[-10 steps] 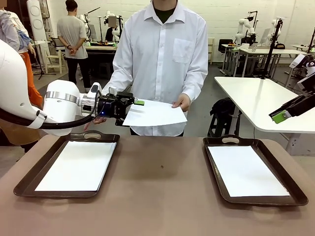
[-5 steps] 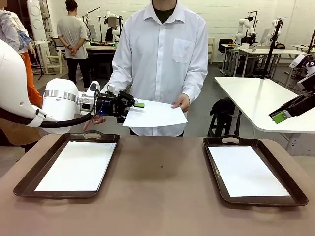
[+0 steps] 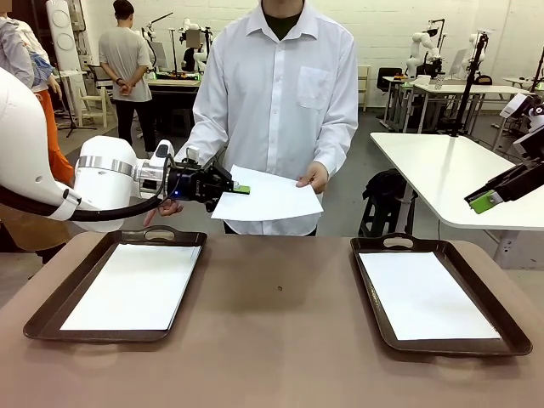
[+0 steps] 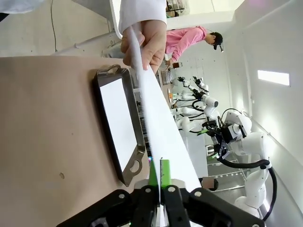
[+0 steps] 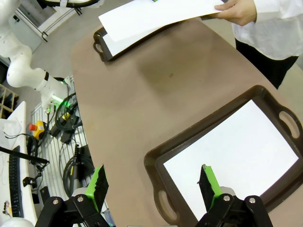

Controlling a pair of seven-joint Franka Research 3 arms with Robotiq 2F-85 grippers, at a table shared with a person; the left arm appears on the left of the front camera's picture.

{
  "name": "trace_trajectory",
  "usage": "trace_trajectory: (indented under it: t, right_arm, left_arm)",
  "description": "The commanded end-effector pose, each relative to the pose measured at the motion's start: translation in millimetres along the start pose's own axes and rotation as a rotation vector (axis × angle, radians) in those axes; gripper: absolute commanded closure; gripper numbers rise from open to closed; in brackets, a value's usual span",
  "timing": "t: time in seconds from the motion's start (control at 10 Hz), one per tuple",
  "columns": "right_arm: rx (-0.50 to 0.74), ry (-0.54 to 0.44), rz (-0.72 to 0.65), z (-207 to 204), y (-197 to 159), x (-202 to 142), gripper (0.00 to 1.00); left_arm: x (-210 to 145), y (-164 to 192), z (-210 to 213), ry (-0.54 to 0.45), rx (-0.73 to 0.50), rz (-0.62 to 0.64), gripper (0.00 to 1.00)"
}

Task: Sort the A4 documents.
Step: Receive the A4 Paper.

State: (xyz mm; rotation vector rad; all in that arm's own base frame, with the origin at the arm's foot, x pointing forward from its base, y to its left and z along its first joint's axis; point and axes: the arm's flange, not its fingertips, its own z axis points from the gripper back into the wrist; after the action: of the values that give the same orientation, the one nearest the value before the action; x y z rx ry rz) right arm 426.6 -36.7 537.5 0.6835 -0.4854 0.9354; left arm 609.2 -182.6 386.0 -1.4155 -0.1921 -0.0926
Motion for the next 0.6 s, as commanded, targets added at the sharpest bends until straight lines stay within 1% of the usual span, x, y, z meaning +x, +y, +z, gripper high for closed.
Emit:
trace_trajectory:
  t: [0.0,0.3,0.4,0.5]
  right_arm:
    - [0.003,-0.002,0.009,-0.5,0.8,-0.4,0.00]
    - [0.003,-0.002,0.009,-0.5,0.8,-0.4,0.00]
    - [0.003,-0.002,0.009,-0.5,0.8,-0.4,0.00]
    - [0.003,-0.002,0.009,-0.5,0.8,-0.4,0.00]
  left_arm:
    - [2.0,2.2,-5.7,-0.024,-0.001,-0.014,1.00]
    - [1.4,1.8,-5.9,-0.032,0.001,-0.010,1.00]
    - [0.6,-0.6,-5.2,-0.013,-0.005,0.017,1.00]
    - [-3.4,-6.5,1.0,-0.006,0.020,0.061,1.00]
